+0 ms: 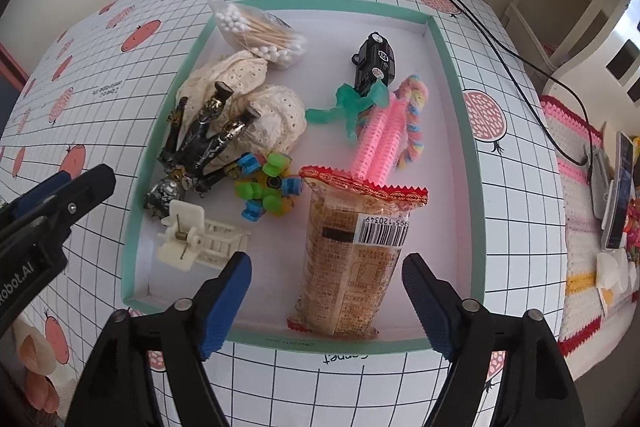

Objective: Organize objects

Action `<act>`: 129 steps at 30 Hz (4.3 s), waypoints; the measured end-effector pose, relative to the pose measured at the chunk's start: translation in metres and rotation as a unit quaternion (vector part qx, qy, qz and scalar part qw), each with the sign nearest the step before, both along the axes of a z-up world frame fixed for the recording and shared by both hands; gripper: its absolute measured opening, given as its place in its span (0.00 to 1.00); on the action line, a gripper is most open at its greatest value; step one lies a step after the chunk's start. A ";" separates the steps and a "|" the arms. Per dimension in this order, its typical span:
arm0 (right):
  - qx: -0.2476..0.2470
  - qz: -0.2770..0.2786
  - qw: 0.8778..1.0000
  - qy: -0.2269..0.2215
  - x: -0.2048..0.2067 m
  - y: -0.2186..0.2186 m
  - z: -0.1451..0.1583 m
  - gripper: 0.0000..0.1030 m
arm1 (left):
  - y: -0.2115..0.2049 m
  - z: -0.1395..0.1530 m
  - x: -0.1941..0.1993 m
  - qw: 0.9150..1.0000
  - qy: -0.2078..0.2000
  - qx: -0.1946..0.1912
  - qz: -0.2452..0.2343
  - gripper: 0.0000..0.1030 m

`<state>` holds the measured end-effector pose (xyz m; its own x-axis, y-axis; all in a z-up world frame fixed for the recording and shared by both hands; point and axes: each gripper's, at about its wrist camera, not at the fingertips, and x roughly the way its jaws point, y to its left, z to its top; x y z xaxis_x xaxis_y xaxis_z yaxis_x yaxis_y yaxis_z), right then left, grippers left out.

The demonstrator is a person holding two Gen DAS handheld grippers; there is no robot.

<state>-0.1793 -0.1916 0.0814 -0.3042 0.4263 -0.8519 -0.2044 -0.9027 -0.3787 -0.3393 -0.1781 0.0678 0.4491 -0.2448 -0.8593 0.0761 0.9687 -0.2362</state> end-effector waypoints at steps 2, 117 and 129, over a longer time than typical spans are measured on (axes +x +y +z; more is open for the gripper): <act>-0.001 0.003 1.000 0.003 0.000 -0.002 -0.001 0.91 | 0.004 -0.002 -0.001 1.000 -0.003 0.003 0.005 0.79; 0.001 -0.022 0.999 0.044 0.062 0.026 -0.039 1.00 | 0.030 -0.069 -0.072 0.997 -0.035 0.072 0.018 0.99; 0.002 -0.021 0.999 0.044 0.063 0.025 -0.039 1.00 | 0.030 -0.069 -0.072 0.997 -0.035 0.072 0.018 0.99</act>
<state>-0.1164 -0.1665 0.0421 -0.3595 0.4434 -0.8211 -0.2757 -0.8911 -0.3605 -0.4111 -0.1486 -0.0016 0.5158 -0.1041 -0.8503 0.0526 0.9946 -0.0899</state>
